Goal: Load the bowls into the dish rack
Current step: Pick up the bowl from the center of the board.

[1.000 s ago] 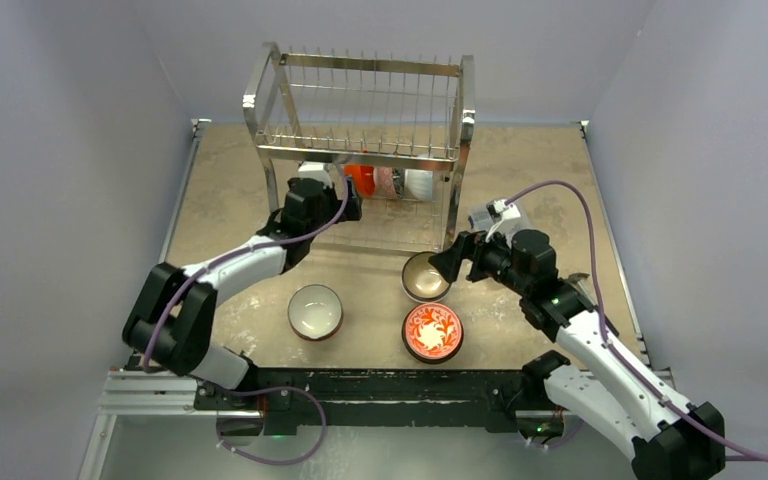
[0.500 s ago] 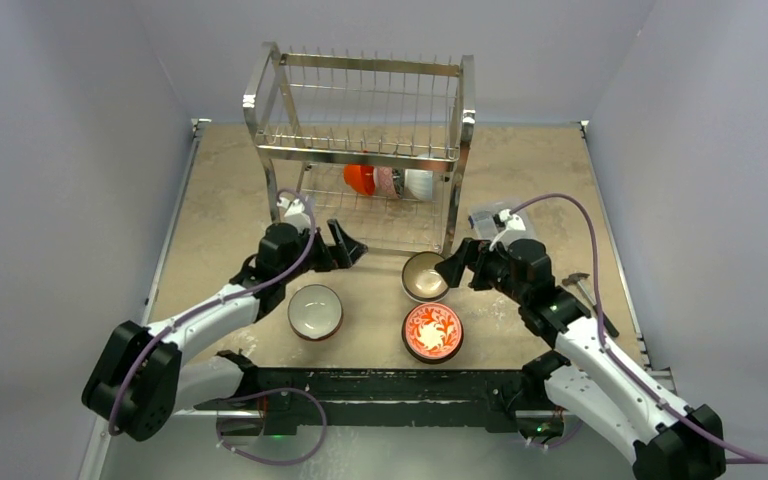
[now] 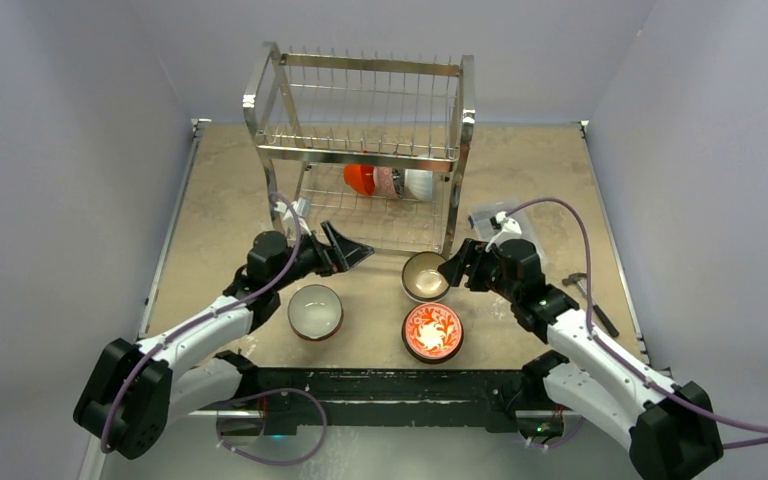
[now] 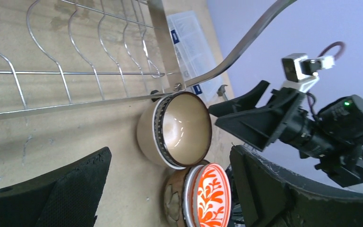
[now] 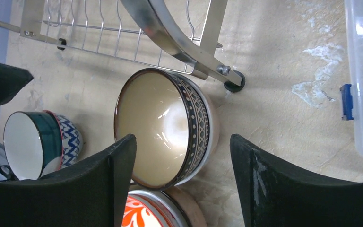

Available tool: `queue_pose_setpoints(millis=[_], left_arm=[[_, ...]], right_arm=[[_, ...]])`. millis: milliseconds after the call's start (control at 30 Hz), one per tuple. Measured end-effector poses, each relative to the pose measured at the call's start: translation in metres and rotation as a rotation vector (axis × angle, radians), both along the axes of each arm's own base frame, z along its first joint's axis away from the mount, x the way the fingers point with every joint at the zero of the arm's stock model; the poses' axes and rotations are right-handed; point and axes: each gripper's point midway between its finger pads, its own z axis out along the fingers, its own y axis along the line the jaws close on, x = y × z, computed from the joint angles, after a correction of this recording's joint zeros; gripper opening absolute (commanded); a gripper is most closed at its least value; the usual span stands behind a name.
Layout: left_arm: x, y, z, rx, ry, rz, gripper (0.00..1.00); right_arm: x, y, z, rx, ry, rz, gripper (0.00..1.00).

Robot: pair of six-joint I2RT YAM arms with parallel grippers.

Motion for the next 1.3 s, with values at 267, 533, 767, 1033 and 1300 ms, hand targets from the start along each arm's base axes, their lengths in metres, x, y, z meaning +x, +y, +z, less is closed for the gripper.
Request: queue_pose_setpoints(millis=[267,533,767,1033,1300], left_arm=[[-0.005,-0.001,0.018,-0.069,-0.025,-0.002,0.94],[-0.01,-0.001,0.012,-0.095,0.004,-0.006,0.93],[-0.009,-0.002,0.019,-0.118,-0.011,-0.007,0.93],[-0.01,-0.002,0.018,-0.123,-0.014,-0.01,0.93],[-0.011,-0.002,0.012,-0.13,0.004,-0.007,0.94]], right_arm=[[0.006,0.003,-0.019,-0.02,0.037,0.002,0.48],[0.01,0.005,-0.03,-0.028,0.052,0.0,0.44],[0.009,0.006,-0.038,-0.028,0.065,0.003,0.27],[0.01,0.003,-0.039,-0.047,0.059,0.0,0.01],[0.01,0.004,-0.034,-0.05,0.044,0.017,0.0]])
